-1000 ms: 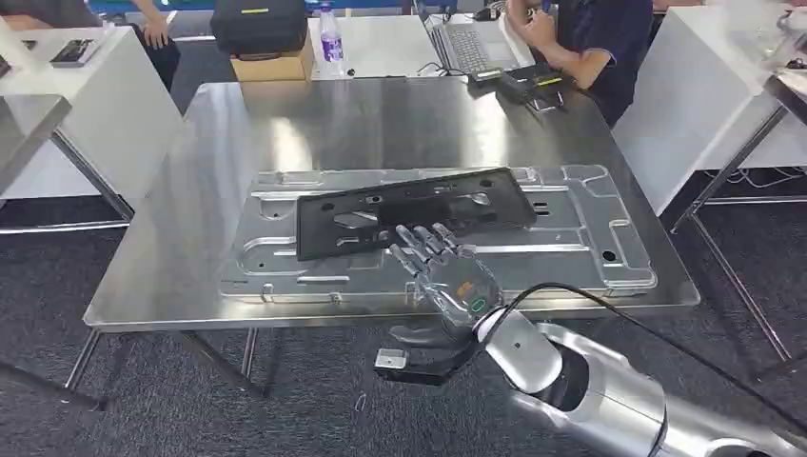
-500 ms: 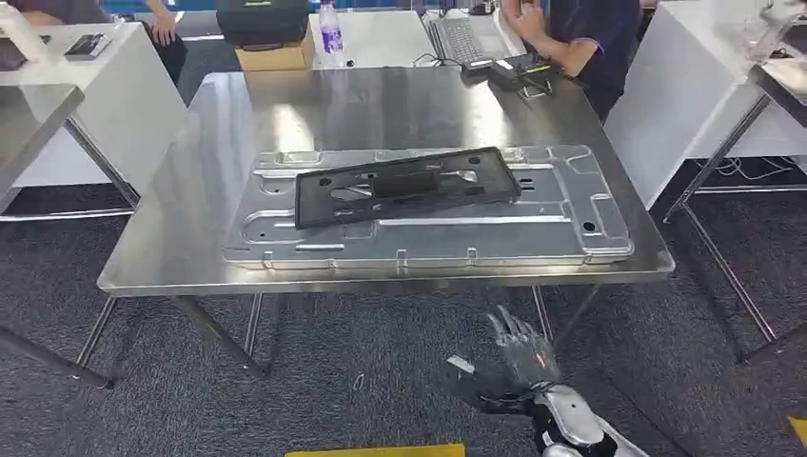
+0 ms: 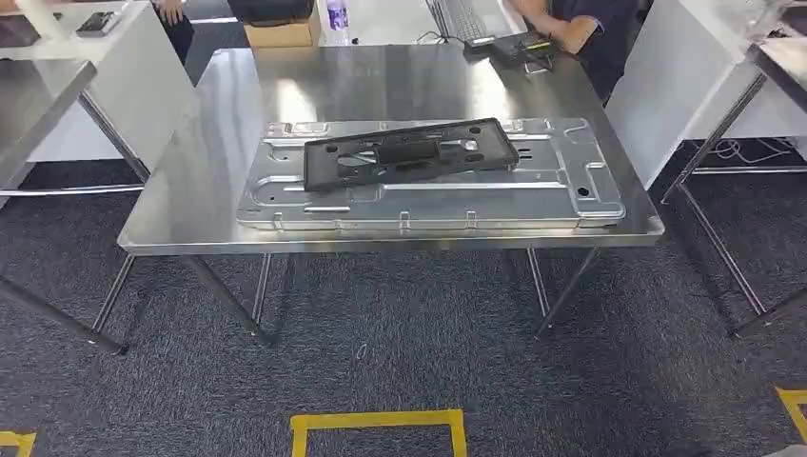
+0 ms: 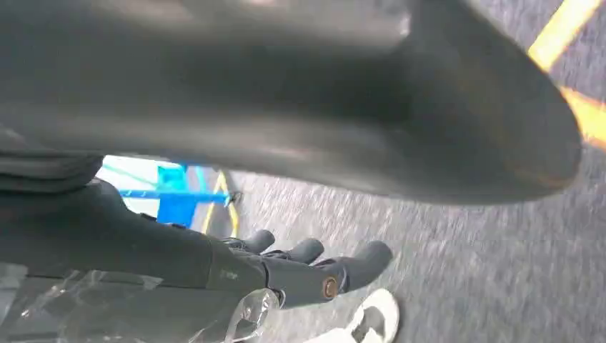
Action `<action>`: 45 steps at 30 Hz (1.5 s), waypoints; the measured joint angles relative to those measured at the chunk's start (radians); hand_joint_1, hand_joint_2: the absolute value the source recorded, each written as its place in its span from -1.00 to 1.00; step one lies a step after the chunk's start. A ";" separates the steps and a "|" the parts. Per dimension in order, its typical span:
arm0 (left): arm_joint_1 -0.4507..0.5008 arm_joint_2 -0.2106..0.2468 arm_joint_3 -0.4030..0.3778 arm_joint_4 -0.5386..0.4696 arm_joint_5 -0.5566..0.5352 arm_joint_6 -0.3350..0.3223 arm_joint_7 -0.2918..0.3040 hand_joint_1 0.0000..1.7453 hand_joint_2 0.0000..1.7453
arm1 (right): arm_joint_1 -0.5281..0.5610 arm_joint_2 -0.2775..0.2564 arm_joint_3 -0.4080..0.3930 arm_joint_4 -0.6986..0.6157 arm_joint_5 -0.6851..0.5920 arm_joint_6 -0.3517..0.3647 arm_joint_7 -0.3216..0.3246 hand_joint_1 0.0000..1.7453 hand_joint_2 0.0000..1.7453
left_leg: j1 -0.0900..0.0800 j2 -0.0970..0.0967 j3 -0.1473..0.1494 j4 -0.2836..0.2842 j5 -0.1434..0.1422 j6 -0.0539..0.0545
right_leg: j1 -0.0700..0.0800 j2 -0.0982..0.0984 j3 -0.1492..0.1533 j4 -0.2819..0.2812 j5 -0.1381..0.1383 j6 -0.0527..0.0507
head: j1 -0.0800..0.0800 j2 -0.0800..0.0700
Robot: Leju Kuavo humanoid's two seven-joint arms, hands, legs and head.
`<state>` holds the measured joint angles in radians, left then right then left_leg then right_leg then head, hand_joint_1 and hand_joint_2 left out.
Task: Take the parts from the cabinet and place them on the table.
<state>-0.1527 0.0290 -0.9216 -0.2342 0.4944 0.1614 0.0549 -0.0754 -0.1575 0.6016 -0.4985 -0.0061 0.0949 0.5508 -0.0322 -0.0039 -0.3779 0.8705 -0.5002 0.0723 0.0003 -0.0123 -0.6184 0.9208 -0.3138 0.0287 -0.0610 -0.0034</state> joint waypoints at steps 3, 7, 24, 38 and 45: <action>-0.003 -0.001 -0.001 0.000 -0.013 -0.006 0.005 -1.00 -1.00 | 0.003 0.034 -0.024 0.072 -0.005 -0.042 -0.062 -1.00 -1.00 | 0.010 0.004 -0.032 -0.009 0.040 0.020 | -0.003 0.009 -0.039 0.096 -0.124 0.016 | 0.002 0.000; -0.008 0.001 -0.001 0.000 -0.014 -0.014 0.011 -1.00 -1.00 | 0.004 0.062 -0.056 0.140 -0.017 -0.081 -0.122 -1.00 -1.00 | 0.009 0.011 -0.081 -0.006 0.080 0.017 | -0.012 0.009 -0.093 0.372 -0.194 0.031 | 0.004 0.000; -0.004 0.001 -0.001 0.000 0.007 0.011 -0.023 -1.00 -1.00 | -0.002 0.112 -0.095 0.243 -0.013 -0.121 -0.114 -1.00 -1.00 | 0.033 0.014 -0.262 0.363 -0.041 -0.058 | -0.010 0.007 0.133 -0.005 -0.139 -0.024 | 0.001 0.000; -0.007 0.007 -0.001 0.000 -0.005 0.021 -0.029 -1.00 -1.00 | -0.006 0.129 -0.116 0.258 -0.076 -0.146 -0.125 -1.00 -1.00 | 0.017 0.009 -0.103 0.042 0.064 -0.028 | -0.008 0.011 0.121 -0.004 -0.123 -0.014 | 0.004 0.000; -0.006 0.014 -0.001 0.000 -0.008 0.037 -0.031 -1.00 -1.00 | -0.004 0.144 -0.130 0.264 -0.089 -0.148 -0.130 -1.00 -1.00 | 0.011 0.009 -0.112 0.054 0.061 -0.013 | -0.016 0.011 0.117 -0.006 -0.119 0.016 | 0.004 0.000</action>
<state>-0.1589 0.0431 -0.9224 -0.2342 0.4864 0.1980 0.0236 -0.0798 -0.0134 0.4719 -0.2350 -0.0950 -0.0526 0.4204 -0.0208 0.0055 -0.4894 0.9248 -0.4395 0.0591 -0.0155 -0.0013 -0.5010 0.9151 -0.4332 0.0444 -0.0568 -0.0031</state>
